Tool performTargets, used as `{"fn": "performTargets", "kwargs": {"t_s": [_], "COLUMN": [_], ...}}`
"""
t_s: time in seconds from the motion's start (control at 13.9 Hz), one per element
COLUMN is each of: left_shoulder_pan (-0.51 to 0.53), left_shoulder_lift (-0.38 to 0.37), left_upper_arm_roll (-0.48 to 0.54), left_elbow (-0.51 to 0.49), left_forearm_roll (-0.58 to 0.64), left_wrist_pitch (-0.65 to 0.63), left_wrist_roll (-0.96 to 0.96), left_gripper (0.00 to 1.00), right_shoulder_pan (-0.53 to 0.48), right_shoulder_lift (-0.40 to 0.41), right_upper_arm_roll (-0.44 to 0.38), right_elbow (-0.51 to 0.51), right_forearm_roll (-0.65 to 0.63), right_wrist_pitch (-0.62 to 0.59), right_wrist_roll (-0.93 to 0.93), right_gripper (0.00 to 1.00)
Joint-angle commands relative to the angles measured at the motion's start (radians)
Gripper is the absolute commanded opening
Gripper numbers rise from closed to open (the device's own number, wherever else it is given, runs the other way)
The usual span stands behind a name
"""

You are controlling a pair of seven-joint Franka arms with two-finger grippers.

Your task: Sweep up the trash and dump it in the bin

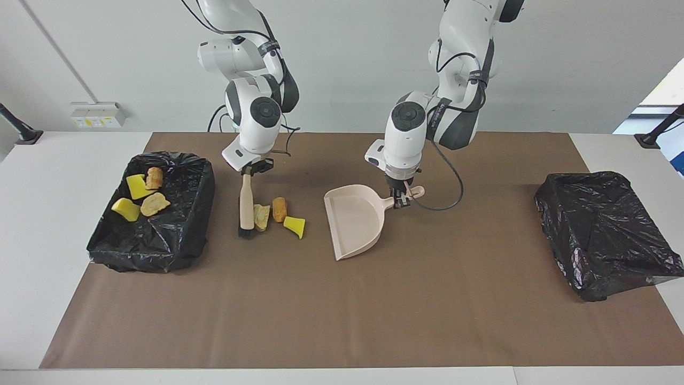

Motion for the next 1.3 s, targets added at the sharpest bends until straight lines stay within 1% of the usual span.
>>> {"fn": "performTargets", "kwargs": {"t_s": [0.0,0.14,0.36,0.5,0.79,0.86,0.94,1.08,1.22], "left_shoulder_pan": [-0.026,-0.029,-0.029,-0.029,-0.028,-0.028,-0.025,-0.014,0.003], "left_shoulder_lift": [-0.023,-0.047,-0.067,-0.077,-0.078,-0.078,-0.078,-0.074,-0.07], "left_upper_arm_roll": [0.011,0.012,0.012,0.013,0.014,0.013,0.013,0.011,0.009], "left_elbow": [-0.048,-0.091,-0.125,-0.141,-0.142,-0.142,-0.142,-0.142,-0.142], "left_forearm_roll": [0.069,0.069,0.069,0.069,0.075,0.075,0.075,0.072,0.07], "left_wrist_pitch": [0.022,0.022,0.015,0.008,0.007,0.008,0.007,0.028,0.039], "left_wrist_roll": [-0.001,-0.005,-0.005,-0.005,-0.005,-0.005,-0.005,0.002,0.014], "left_gripper": [0.0,0.0,0.0,0.0,0.0,0.0,0.0,0.0,0.0], "right_shoulder_pan": [0.008,0.034,0.12,0.181,0.26,0.28,0.284,0.266,0.214], "right_shoulder_lift": [0.033,0.062,0.125,0.122,0.114,0.11,0.102,0.059,0.01], "right_upper_arm_roll": [0.01,0.01,0.01,0.01,0.01,0.01,0.01,0.003,0.0], "right_elbow": [0.039,0.058,0.099,0.11,0.11,0.123,0.142,0.148,0.162], "right_forearm_roll": [0.052,0.182,0.334,0.422,0.615,0.647,0.652,0.655,0.655], "right_wrist_pitch": [0.013,0.021,0.041,0.041,0.071,0.072,0.062,0.033,-0.045], "right_wrist_roll": [-0.061,-0.11,-0.111,-0.111,-0.114,-0.113,-0.116,-0.168,-0.208], "right_gripper": [0.0,0.0,0.0,0.0,0.0,0.0,0.0,0.0,0.0]}}
